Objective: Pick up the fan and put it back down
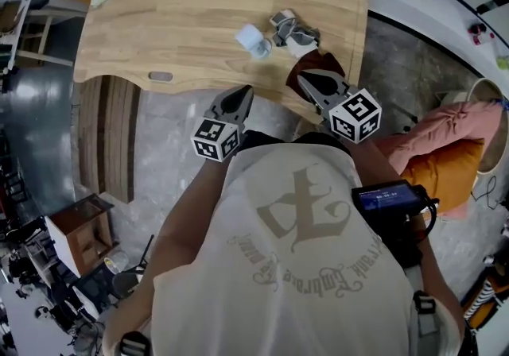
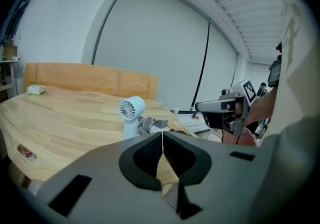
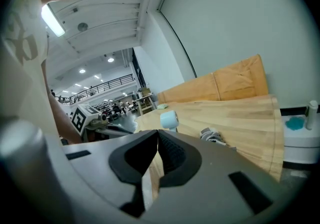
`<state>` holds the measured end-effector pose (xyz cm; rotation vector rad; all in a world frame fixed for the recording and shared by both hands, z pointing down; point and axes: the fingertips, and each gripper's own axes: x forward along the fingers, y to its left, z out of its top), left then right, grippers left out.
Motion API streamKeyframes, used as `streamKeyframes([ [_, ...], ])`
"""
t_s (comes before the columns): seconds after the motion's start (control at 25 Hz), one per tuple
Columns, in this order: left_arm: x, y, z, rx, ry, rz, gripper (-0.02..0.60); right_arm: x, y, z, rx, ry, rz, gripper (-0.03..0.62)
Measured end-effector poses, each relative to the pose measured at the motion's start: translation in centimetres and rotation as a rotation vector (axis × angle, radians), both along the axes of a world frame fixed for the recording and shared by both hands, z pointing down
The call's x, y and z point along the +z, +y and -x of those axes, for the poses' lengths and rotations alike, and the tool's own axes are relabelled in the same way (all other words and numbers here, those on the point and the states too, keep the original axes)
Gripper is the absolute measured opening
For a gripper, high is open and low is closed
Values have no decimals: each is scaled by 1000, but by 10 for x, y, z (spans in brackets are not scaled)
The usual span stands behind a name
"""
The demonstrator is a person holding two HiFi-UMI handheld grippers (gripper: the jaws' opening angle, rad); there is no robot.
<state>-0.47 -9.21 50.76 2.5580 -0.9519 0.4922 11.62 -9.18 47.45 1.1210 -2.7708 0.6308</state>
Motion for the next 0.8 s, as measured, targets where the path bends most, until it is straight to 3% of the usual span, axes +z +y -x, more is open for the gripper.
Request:
streamKeyframes([
  [0.28,10,-18,5,-42,-2,26,12,7,-11,-2,-11,-5,20,15],
  [0.56,18,-36,5,-4,-9,47,17,9,-22,-2,25,0,42,15],
  [0.8,32,-59,4,44,-23,70,77,9,-31,-1,70,28,56,15],
])
